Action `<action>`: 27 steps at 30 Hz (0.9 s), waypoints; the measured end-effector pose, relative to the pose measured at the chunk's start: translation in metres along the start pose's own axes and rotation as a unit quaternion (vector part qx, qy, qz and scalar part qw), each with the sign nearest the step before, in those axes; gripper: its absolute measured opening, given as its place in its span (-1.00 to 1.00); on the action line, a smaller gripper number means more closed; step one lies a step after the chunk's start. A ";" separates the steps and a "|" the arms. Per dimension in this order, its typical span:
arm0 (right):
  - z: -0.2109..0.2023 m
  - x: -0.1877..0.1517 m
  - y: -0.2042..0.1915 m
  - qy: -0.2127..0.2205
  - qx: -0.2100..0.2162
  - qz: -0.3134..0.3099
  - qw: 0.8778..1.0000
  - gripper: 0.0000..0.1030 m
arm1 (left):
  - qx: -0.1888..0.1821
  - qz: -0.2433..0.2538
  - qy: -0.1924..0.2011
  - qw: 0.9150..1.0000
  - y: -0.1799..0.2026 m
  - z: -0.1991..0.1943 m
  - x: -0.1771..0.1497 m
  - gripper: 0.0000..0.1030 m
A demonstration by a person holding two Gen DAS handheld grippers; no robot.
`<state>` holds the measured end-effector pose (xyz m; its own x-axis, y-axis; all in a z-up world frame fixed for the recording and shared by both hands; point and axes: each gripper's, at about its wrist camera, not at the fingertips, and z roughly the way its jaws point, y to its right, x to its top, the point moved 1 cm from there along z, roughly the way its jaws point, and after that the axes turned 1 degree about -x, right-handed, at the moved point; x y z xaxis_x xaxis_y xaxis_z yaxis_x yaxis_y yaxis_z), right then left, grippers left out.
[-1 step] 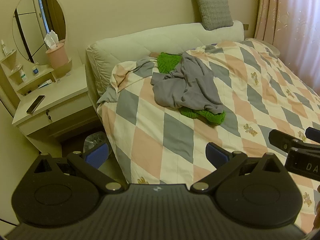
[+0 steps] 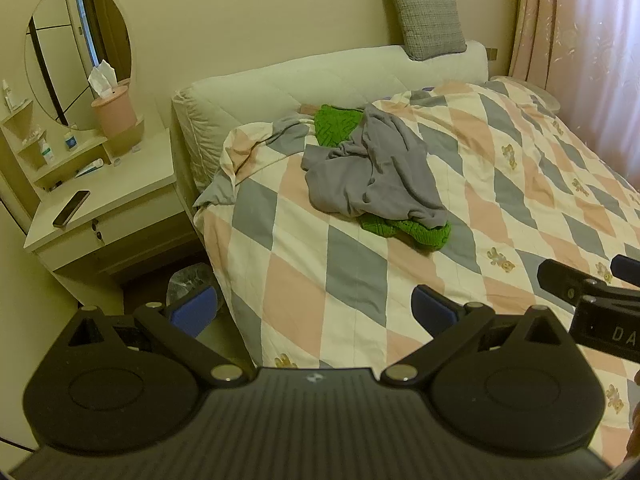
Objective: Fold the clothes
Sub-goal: 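Move both tools toward the crumpled grey sweatpants on the bed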
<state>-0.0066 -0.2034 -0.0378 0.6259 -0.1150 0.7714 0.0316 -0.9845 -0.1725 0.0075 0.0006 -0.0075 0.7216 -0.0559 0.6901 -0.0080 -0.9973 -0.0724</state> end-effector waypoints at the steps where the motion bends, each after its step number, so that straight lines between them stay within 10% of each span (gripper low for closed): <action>1: 0.001 -0.001 0.000 0.000 -0.001 0.000 1.000 1.00 | -0.001 0.001 -0.001 1.000 0.000 0.001 0.000 0.99; 27: 0.059 -0.025 0.006 -0.077 -0.040 0.021 0.996 1.00 | -0.024 0.020 -0.081 0.996 -0.035 0.086 -0.015 0.98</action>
<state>0.0236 -0.1989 -0.0943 0.7372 -0.1414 0.6607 -0.0561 -0.9873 -0.1486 0.0568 0.0409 -0.0772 0.8226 -0.0904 0.5614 -0.0685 -0.9958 -0.0600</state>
